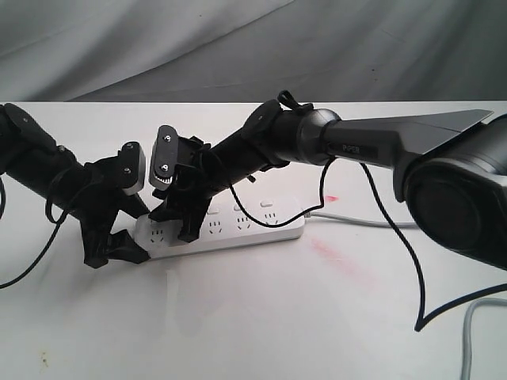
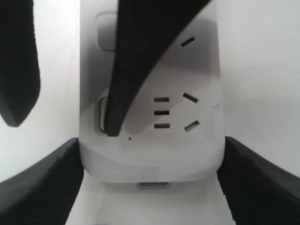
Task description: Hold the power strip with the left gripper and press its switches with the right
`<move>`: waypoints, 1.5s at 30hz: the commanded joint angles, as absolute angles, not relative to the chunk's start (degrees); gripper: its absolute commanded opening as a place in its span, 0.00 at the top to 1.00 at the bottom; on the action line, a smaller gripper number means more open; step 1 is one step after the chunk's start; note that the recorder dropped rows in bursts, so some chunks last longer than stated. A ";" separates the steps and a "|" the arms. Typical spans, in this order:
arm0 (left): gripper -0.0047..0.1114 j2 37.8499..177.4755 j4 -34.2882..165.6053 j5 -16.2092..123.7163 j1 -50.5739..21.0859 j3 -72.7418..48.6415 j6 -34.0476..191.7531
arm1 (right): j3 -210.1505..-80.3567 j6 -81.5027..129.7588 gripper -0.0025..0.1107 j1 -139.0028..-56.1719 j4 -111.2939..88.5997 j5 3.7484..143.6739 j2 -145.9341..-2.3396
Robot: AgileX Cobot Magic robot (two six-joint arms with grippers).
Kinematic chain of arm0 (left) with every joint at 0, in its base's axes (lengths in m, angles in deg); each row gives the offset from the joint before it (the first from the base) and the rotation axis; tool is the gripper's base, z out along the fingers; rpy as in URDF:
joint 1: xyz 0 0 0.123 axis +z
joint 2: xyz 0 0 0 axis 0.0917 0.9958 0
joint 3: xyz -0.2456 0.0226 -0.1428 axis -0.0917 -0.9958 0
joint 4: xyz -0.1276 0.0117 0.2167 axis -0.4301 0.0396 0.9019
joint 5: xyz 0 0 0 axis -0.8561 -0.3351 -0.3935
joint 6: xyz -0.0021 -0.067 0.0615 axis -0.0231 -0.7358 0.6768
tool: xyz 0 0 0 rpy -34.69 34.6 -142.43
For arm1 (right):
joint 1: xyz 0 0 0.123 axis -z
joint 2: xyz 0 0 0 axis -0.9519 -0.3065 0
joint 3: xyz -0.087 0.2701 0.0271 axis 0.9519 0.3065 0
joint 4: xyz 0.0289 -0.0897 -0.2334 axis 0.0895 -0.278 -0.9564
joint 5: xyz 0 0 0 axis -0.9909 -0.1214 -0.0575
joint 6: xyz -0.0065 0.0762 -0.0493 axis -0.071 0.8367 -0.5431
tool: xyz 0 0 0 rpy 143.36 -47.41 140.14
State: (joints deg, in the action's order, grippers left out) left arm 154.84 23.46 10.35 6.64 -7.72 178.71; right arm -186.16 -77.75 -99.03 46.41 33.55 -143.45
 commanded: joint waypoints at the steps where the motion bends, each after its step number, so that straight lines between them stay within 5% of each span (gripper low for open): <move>1: 0.42 155.21 23.71 10.21 6.40 -7.74 178.31 | -185.46 -78.45 0.63 -99.10 40.65 33.05 -145.83; 45: 0.42 155.21 23.71 10.21 6.40 -7.74 178.31 | -184.11 -75.44 0.64 -95.32 38.96 31.15 -140.13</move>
